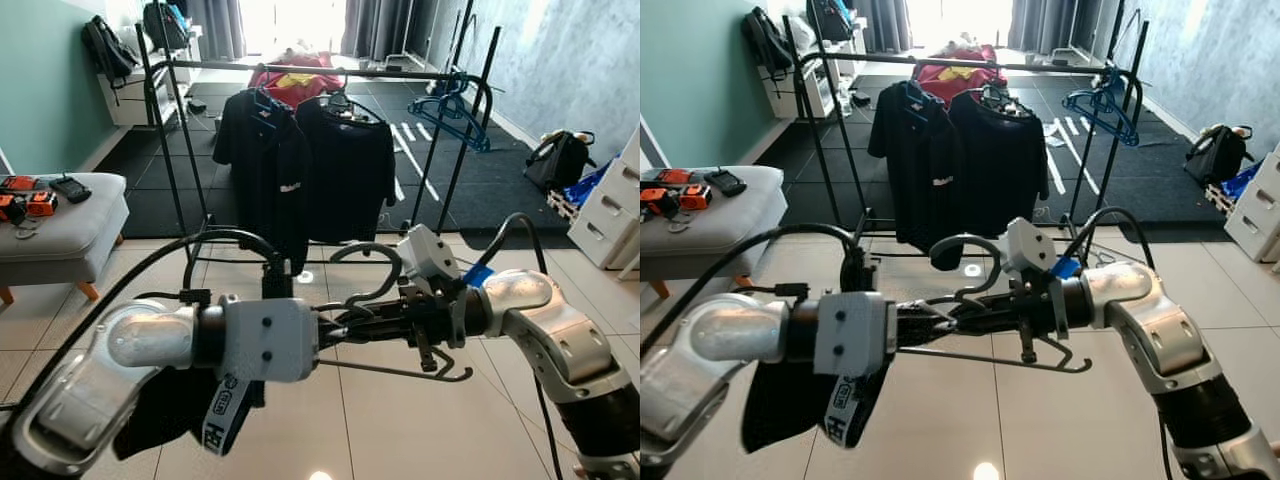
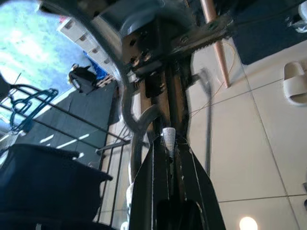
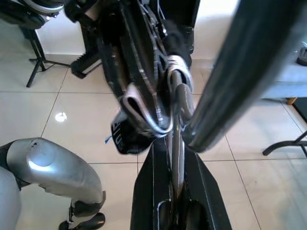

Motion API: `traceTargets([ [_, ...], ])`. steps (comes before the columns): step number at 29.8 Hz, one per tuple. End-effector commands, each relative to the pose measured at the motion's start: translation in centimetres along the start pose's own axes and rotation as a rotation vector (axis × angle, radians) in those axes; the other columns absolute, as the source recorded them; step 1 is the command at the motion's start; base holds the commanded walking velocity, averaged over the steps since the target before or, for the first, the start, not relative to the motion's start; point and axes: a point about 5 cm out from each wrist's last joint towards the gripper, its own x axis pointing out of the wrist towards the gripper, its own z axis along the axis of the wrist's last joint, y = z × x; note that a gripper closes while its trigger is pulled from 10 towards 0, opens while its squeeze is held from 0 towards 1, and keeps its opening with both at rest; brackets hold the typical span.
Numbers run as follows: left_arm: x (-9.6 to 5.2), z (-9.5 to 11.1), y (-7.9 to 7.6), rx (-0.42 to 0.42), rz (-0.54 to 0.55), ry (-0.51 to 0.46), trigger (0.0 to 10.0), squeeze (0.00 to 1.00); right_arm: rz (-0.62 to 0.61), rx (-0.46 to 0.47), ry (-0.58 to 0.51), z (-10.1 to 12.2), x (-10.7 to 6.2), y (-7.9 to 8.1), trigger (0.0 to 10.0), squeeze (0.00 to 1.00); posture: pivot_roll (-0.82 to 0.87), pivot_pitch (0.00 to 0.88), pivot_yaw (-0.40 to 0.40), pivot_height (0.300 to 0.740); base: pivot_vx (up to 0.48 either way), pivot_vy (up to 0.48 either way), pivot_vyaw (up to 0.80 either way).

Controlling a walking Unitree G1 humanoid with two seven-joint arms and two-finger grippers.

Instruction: Hang hanger

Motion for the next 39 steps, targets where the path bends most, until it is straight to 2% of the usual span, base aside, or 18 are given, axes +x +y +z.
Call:
traceTargets([
  [1, -0.1, -0.4, 0.6, 0.029, 0.038, 0.029, 10.0, 0.0, 0.038, -0.006, -0.021, 0.3, 0.4, 0.5, 10.0, 0.0, -0.08, 0.0, -0.01, 0.74, 0.0, 0.0, 0.0],
  [3, -0.9, -0.6, 1.9, 0.076, 0.112, 0.061, 10.0, 0.0, 0.05, 0.002, -0.019, 0.1, 0.5, 0.8, 10.0, 0.0, -0.08, 0.0, -0.007, 0.74, 0.0, 0.0, 0.0],
  [6, -1.2, -0.6, 2.3, 0.091, 0.141, 0.07, 10.0, 0.0, 0.054, 0.006, -0.017, 0.1, 0.5, 0.9, 10.0, 0.0, -0.08, 0.0, -0.007, 0.74, 0.0, 0.0, 0.0],
  [9, -2.3, -0.3, 3.9, 0.129, 0.221, 0.085, 10.0, 0.0, 0.063, 0.019, -0.019, -0.2, 0.9, 1.2, 10.0, 0.0, -0.08, 0.0, -0.003, 0.74, 0.0, 0.0, 0.0],
  [17, -3.3, 0.1, 5.1, 0.145, 0.292, 0.068, 10.0, 0.0, 0.058, 0.023, -0.025, -0.2, 1.0, 1.3, 10.0, 0.0, -0.08, 0.0, -0.007, 0.74, 0.0, 0.0, 0.0],
  [23, -3.9, 1.2, 6.5, 0.163, 0.384, 0.013, 10.0, 0.0, 0.039, 0.021, -0.029, -0.5, 1.6, 1.3, 10.0, 0.0, -0.08, 0.0, -0.006, 0.74, 0.0, 0.0, 0.0],
  [28, -3.7, 1.8, 6.5, 0.146, 0.382, -0.036, 10.0, 0.0, 0.009, 0.007, -0.059, -0.3, 2.1, 1.0, 10.0, 0.0, -0.08, 0.0, -0.004, 0.74, 0.0, 0.0, 0.0],
  [29, -3.4, 2.2, 6.0, 0.114, 0.346, -0.07, 10.0, 0.0, -0.036, -0.009, -0.091, 0.1, 2.3, 0.4, 10.0, 0.0, -0.08, 0.0, -0.001, 0.74, 0.0, 0.0, 0.0],
  [34, -3.3, 2.1, 5.6, 0.098, 0.327, -0.07, 10.0, 0.0, -0.063, -0.019, -0.109, 0.4, 2.3, 0.0, 10.0, 0.0, -0.08, 0.0, -0.003, 0.74, 0.0, 0.0, 0.0],
  [36, -3.8, 1.3, 5.5, 0.09, 0.314, -0.009, 10.0, 0.0, -0.086, -0.03, -0.139, 0.9, 2.2, -0.3, 10.0, 0.0, -0.08, 0.0, -0.003, 0.74, 0.0, 0.0, 0.0],
  [39, -3.8, 1.3, 5.5, 0.09, 0.314, -0.009, 10.0, 0.0, -0.086, -0.03, -0.139, 0.9, 2.2, -0.3, 10.0, 0.0, -0.08, 0.0, -0.003, 0.74, 0.0, 0.0, 0.0],
])
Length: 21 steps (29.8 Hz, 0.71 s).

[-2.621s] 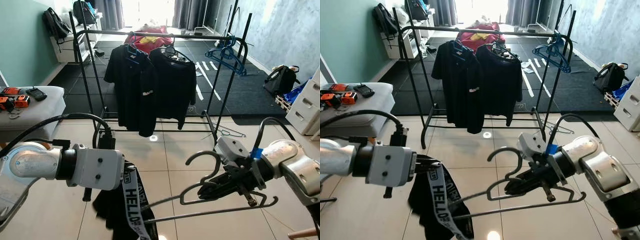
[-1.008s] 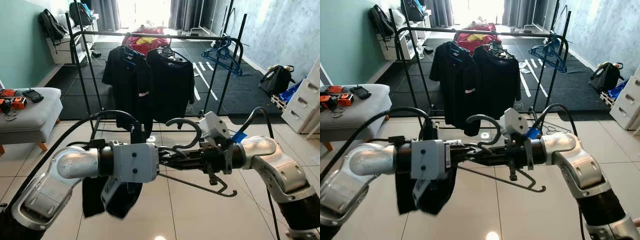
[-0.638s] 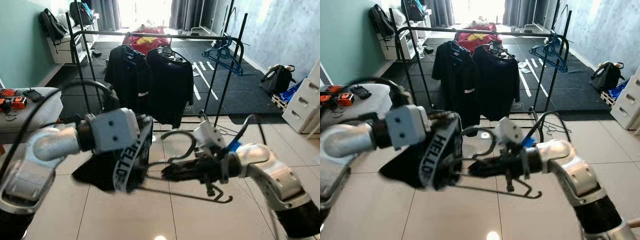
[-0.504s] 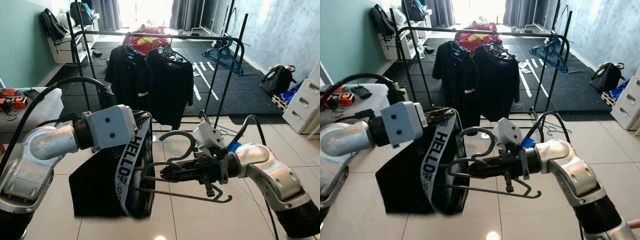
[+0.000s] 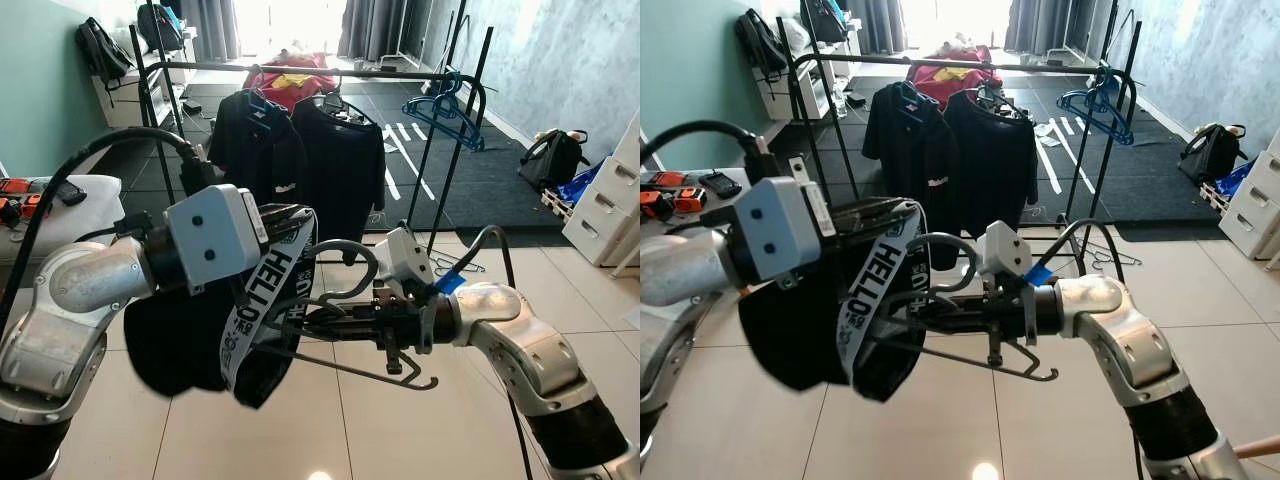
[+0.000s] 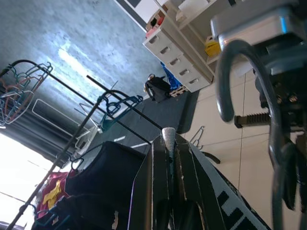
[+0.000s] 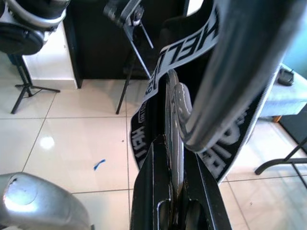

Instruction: Hang hanger

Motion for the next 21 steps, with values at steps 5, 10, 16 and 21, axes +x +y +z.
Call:
traceTargets([
  [5, -0.9, -1.0, 0.2, 0.005, -0.018, 0.084, 10.0, 0.0, -0.033, -0.036, -0.049, 1.0, -0.2, -0.5, 10.0, 0.0, -0.07, 0.0, 0.0, 0.74, 0.0, 0.0, 0.0],
  [10, -1.0, -1.0, -0.2, -0.057, -0.047, 0.08, 10.0, 0.33, -0.033, -0.038, -0.061, 1.2, 0.0, -0.4, 10.0, 0.0, -0.08, 0.0, 0.004, 0.74, 0.0, 0.0, 0.0],
  [16, -0.8, 0.1, -0.4, -0.144, -0.052, -0.007, 10.0, 1.0, -0.033, -0.04, -0.063, 1.2, 0.0, -0.4, 10.0, 0.0, -0.08, 0.0, -0.001, 0.74, 0.0, 0.0, 0.0],
  [21, -0.9, 1.1, 0.2, -0.172, -0.015, -0.079, 10.0, 1.0, -0.049, -0.052, -0.06, 1.3, -0.1, -0.8, 10.0, 0.0, -0.08, 0.0, -0.003, 0.74, 0.0, 0.0, 0.0],
])
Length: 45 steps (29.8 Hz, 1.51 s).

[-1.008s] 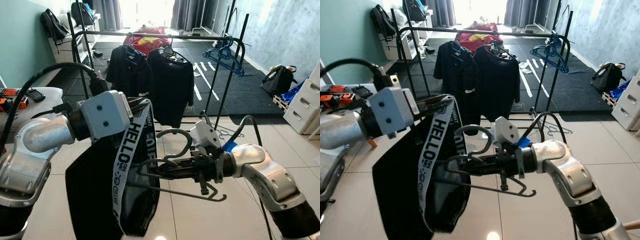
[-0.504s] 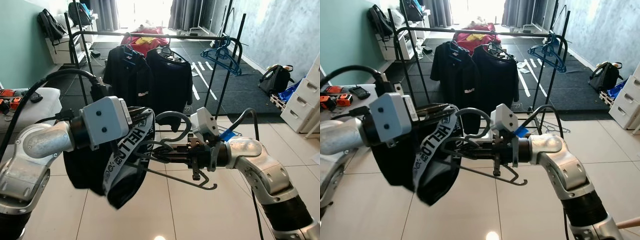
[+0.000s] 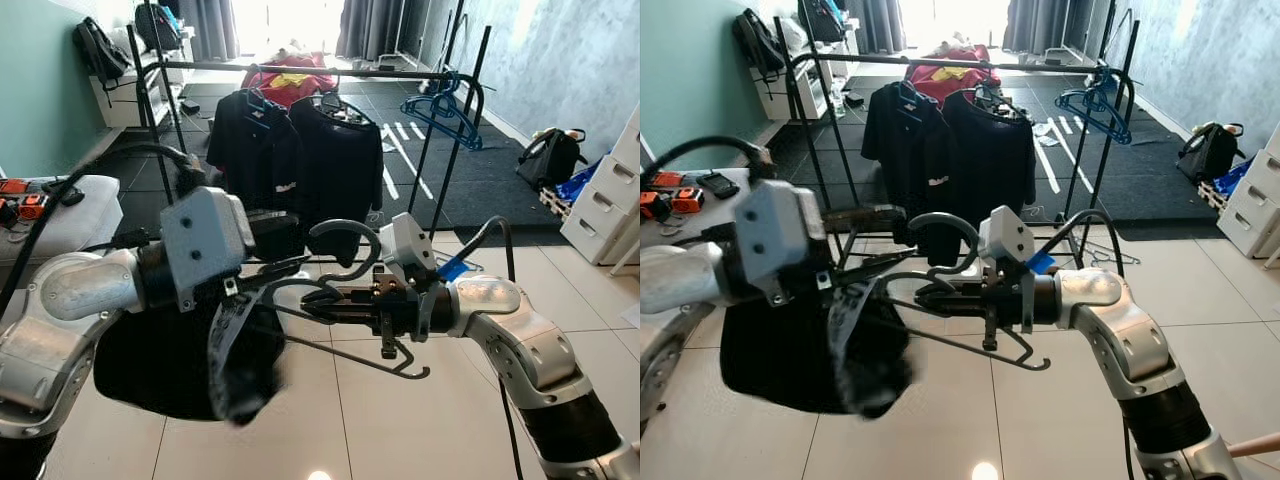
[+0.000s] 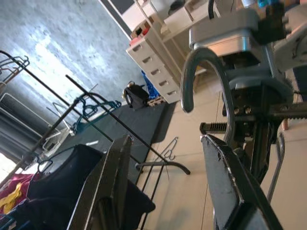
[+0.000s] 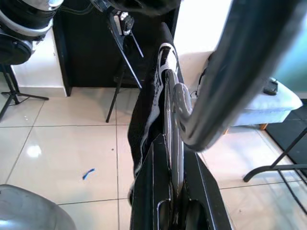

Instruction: Hang hanger

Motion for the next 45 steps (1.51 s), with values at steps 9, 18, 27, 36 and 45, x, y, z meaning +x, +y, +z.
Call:
traceTargets([
  [9, -0.6, 1.7, 1.3, 0.013, 0.128, -0.098, 10.0, 1.0, -0.071, -0.052, -0.043, 1.2, -0.6, -1.5, 10.0, 0.0, -0.07, 0.0, -0.002, 0.74, 0.0, 0.0, 0.0],
  [18, -1.2, -3.2, -1.3, -0.104, 0.487, 0.068, 10.0, 1.0, -0.177, -0.096, -0.145, 3.5, -0.4, -3.9, 10.0, 0.0, -0.05, 0.0, -0.012, 0.74, 0.0, 0.0, 0.0],
  [27, -2.1, -6.5, -6.2, -0.218, 0.636, 0.289, 10.0, 0.0, -0.229, -0.121, -0.099, 3.7, 0.1, -5.7, 10.0, 0.0, -0.02, 0.0, -0.039, 0.74, 0.0, 0.0, 0.0],
  [36, -2.5, -7.8, -4.8, -0.093, 0.897, 0.418, 10.0, 0.0, -0.146, -0.12, -0.122, 3.8, 1.1, -4.9, 10.0, 0.0, -0.04, 0.0, -0.035, 0.74, 0.0, 0.0, 0.0],
  [45, -1.7, -8.3, -4.0, -0.107, 1.046, 0.438, 10.0, 0.0, -0.119, -0.11, -0.142, 3.7, 2.0, -4.2, 10.0, 0.0, -0.05, 0.0, -0.031, 0.74, 0.0, 0.0, 0.0],
])
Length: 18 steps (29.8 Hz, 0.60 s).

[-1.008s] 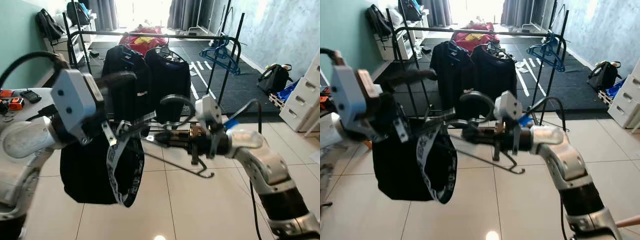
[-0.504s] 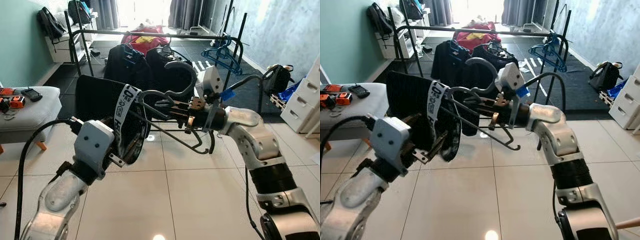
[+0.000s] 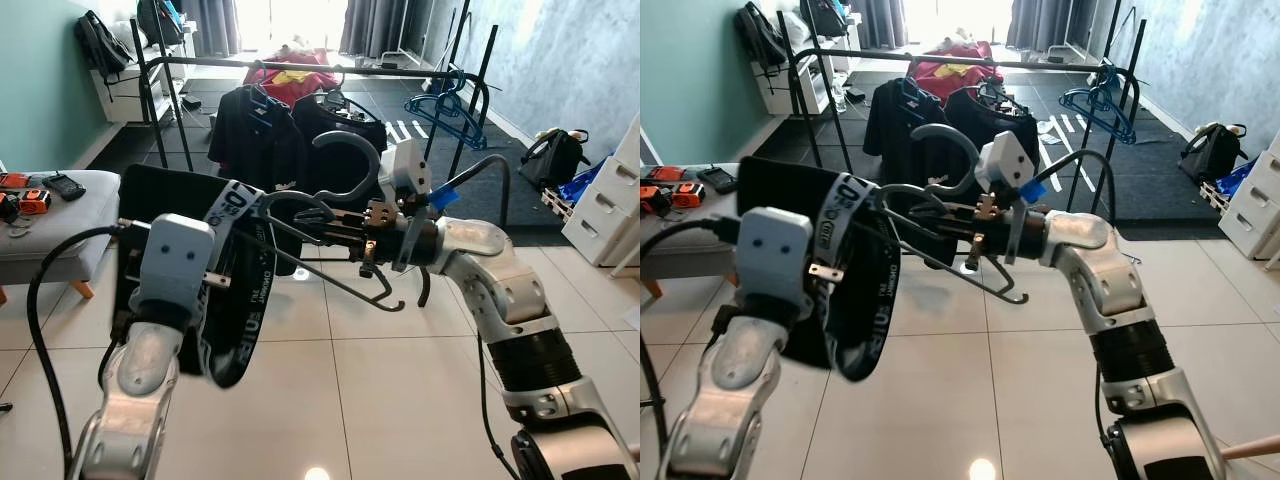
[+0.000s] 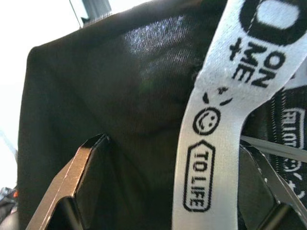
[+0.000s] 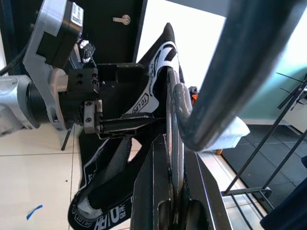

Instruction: Hang hanger

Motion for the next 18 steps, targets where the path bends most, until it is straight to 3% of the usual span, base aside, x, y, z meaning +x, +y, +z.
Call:
traceTargets([
  [1, 0.0, -0.6, -0.5, -0.002, 0.016, 0.04, 10.0, 0.0, 0.03, -0.001, -0.024, 0.2, 0.6, 0.6, 10.0, 0.0, -0.05, 0.0, -0.031, 0.74, 0.0, 0.0, 0.0],
  [3, -0.2, -0.7, -0.7, -0.009, 0.02, 0.052, 9.5, 0.0, 0.032, 0.002, -0.032, 0.3, 0.8, 0.8, 10.0, 0.0, -0.05, 0.0, -0.03, 0.74, 0.0, 0.0, 0.0],
  [4, -0.3, -0.9, -0.7, -0.009, 0.032, 0.064, 2.5, 0.0, 0.034, 0.004, -0.038, 0.3, 1.0, 0.8, 10.0, 0.0, -0.05, 0.0, -0.033, 0.74, 0.0, 0.0, 0.0],
  [7, -0.4, -1.1, -0.7, -0.007, 0.041, 0.072, 2.5, 0.0, 0.035, 0.005, -0.041, 0.4, 1.1, 0.8, 10.0, 0.0, -0.05, 0.0, -0.033, 0.74, 0.0, 0.0, 0.0],
  [8, -0.5, -1.2, -0.5, 0.005, 0.052, 0.076, 0.0, 0.0, 0.033, 0.004, -0.043, 0.4, 1.2, 0.8, 10.0, 0.0, -0.05, 0.0, -0.033, 0.74, 0.0, 0.0, 0.0],
  [18, -0.8, -1.9, 1.9, 0.1, 0.141, 0.094, 0.0, 0.0, -0.005, -0.005, -0.043, 0.6, 1.1, 0.2, 10.0, 0.0, -0.04, 0.0, -0.035, 0.74, 0.0, 0.0, 0.0],
])
